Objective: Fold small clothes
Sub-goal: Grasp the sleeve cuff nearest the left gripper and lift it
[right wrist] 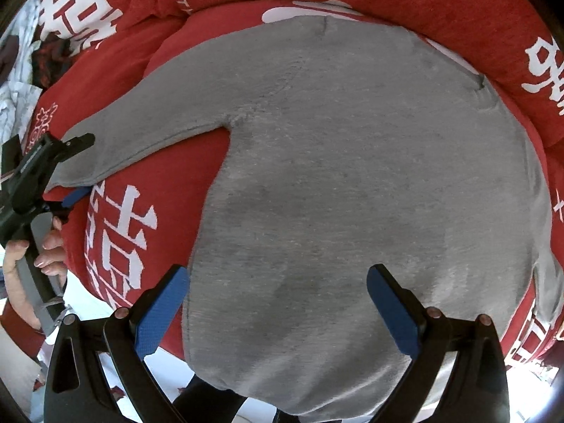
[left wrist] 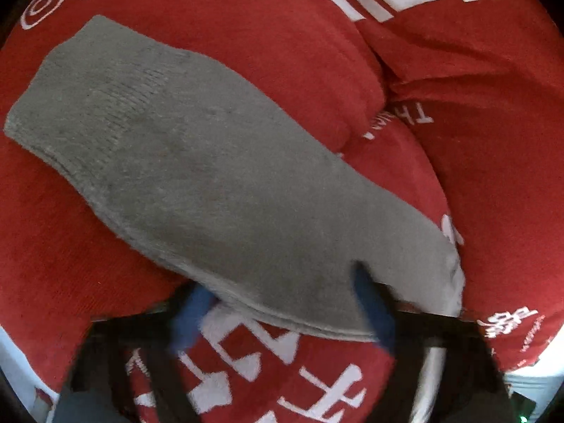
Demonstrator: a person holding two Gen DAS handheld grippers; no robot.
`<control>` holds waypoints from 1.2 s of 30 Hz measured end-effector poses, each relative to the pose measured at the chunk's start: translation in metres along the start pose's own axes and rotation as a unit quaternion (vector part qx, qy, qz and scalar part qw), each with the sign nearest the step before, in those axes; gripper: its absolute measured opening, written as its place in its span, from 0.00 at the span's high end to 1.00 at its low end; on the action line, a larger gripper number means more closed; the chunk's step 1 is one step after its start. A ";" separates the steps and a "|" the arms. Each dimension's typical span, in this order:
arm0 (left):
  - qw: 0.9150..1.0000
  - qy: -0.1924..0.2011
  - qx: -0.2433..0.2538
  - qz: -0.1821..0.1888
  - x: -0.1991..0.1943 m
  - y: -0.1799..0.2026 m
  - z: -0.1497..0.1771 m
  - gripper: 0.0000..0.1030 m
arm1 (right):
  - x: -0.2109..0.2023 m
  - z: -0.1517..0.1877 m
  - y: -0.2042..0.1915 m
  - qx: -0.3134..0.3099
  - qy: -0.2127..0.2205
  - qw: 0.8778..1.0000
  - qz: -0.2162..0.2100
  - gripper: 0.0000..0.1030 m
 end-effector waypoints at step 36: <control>0.859 -0.060 0.508 -0.017 0.132 0.422 0.240 0.86 | -0.017 0.071 0.264 0.218 0.023 0.976 -0.014 0.01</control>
Point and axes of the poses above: each gripper's, at about its wrist camera, not at the fingertips, and x roughly the way its jaws point, y to its right, z to its underside, the point moved 1 cm from there along x, roughly the way its jaws point, and after that the axes turned 5 degrees about x, right-handed, at the moved point
